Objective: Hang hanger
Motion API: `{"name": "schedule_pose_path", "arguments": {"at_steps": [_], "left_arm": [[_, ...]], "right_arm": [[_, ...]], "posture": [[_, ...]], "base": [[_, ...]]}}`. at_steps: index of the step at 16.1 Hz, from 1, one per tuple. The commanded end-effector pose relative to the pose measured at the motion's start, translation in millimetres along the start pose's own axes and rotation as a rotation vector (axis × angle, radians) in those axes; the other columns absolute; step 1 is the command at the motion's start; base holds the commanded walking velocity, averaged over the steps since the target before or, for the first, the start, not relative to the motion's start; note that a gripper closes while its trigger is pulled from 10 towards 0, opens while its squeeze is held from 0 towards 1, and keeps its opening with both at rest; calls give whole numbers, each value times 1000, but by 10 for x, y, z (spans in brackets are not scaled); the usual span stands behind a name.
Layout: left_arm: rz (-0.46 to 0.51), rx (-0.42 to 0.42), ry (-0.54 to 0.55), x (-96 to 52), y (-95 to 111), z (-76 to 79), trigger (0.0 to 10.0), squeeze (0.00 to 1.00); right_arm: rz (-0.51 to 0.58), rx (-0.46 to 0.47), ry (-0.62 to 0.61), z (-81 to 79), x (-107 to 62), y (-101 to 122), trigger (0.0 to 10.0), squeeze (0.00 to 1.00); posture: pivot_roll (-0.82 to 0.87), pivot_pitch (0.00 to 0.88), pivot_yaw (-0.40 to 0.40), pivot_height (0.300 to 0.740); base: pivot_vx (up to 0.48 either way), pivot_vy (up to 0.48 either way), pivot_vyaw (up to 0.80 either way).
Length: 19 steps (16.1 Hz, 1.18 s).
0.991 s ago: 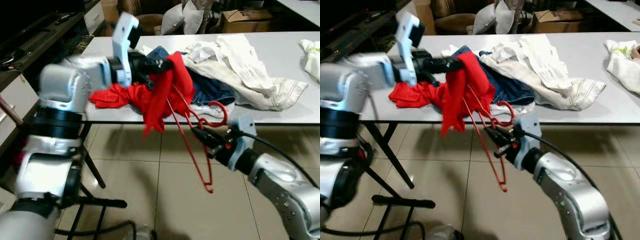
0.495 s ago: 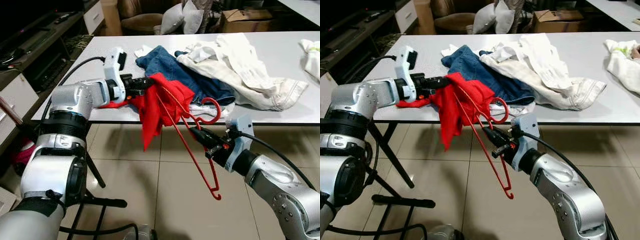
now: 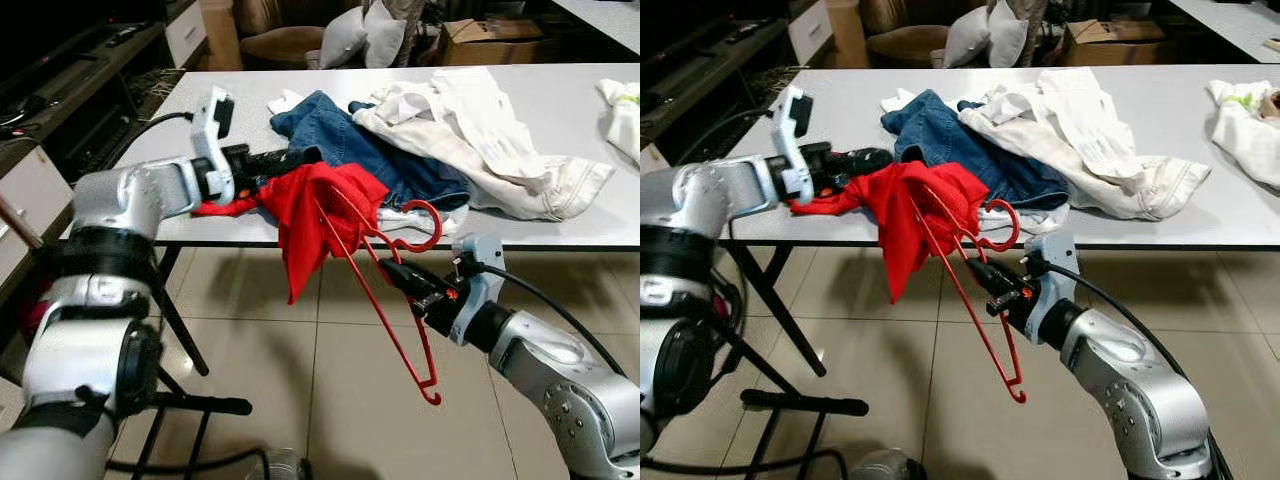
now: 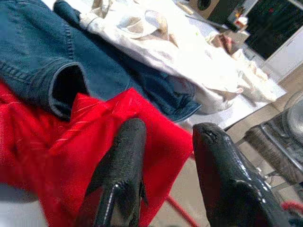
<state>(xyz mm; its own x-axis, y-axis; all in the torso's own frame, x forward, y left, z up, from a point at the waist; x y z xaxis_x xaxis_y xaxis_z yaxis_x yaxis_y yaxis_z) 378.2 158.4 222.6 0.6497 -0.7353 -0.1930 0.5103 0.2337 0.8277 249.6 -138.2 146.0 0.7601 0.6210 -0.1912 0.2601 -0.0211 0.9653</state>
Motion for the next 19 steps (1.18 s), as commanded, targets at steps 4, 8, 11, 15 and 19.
{"name": "schedule_pose_path", "arguments": {"at_steps": [4, 8, 11, 15, 19], "left_arm": [[-72, 127, 148, -77, -204, 19, 10000, 1000], [-39, -44, 223, 9, -552, 37, 10000, 1000], [-16, -80, 265, 90, -713, 33, 10000, 0], [-25, -74, 356, 206, -866, -55, 10000, 0], [-21, -88, 347, 354, -976, -48, 10000, 0]], "right_arm": [[21, -8, -5, 56, 14, 60, 10000, 0], [33, -7, -3, 72, 33, 85, 10000, 0], [40, -13, 2, 74, 45, 108, 10000, 0], [47, -19, 5, 60, 43, 123, 10000, 0], [52, -23, 6, 56, 44, 133, 10000, 0]], "posture": [[18, 0, 72, 723], [23, 0, 69, 723], [20, 0, 72, 723], [6, 0, 76, 723], [3, 0, 77, 723]], "base": [[0, 0, 0], [0, 0, 0], [0, 0, 0], [0, 0, 0], [0, 0, 0]]}}
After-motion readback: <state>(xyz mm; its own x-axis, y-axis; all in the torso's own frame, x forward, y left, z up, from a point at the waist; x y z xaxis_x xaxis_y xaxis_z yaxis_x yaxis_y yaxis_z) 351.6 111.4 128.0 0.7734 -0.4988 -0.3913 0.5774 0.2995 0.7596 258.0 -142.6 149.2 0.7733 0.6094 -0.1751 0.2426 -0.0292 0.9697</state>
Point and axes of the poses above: a point about 5 cm out from each wrist's last joint towards the gripper, its own x axis pointing out of the wrist towards the gripper, its own y axis along the axis of the wrist's last joint, z = x × y, the point moved 1 cm from there along x, pointing out of the wrist towards the gripper, and after that the axes turned 5 degrees about -x, right-handed, at the moved point
